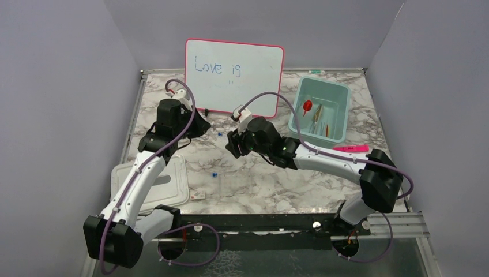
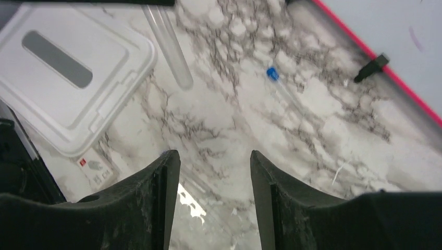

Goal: Organize the chemistry lab equipment

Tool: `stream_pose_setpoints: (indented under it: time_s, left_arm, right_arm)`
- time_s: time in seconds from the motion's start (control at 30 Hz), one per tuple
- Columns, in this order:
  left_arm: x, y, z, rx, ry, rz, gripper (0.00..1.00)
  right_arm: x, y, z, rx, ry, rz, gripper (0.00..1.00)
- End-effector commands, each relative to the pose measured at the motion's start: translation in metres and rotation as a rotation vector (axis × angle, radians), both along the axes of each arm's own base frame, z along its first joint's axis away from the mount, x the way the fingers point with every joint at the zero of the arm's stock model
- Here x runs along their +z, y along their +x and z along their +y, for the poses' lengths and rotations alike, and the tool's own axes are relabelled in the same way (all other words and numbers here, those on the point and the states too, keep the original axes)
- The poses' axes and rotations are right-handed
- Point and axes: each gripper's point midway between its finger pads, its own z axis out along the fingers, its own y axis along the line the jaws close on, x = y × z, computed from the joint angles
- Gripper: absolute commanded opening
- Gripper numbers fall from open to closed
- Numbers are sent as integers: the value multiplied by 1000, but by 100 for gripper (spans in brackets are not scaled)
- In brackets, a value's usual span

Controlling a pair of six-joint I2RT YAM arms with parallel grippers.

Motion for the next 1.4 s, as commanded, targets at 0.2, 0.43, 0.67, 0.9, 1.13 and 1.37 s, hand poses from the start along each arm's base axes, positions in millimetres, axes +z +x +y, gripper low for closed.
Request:
stream_pose_setpoints:
  time_s: [0.2, 0.43, 0.67, 0.9, 1.13, 1.37]
  left_arm:
    - [15, 15, 18, 54, 129, -171, 8]
    - [10, 17, 12, 33, 141, -161, 8]
    - [6, 18, 8, 27, 128, -158, 8]
    - [1, 19, -5, 0, 116, -150, 8]
    - [-7, 19, -20, -34, 112, -139, 8]
    - [-13, 18, -39, -74, 96, -128, 8]
  right_arm:
    - [-117, -64, -44, 89, -366, 384, 58]
    - [-143, -84, -65, 147, -500, 470, 59]
    - [-155, -64, -90, -4, -634, 429, 54]
    - [-159, -52, -130, -137, -717, 412, 48]
    - [-156, -37, -165, -264, -712, 432, 45]
    - [-149, -9, -200, -394, -711, 410, 45]
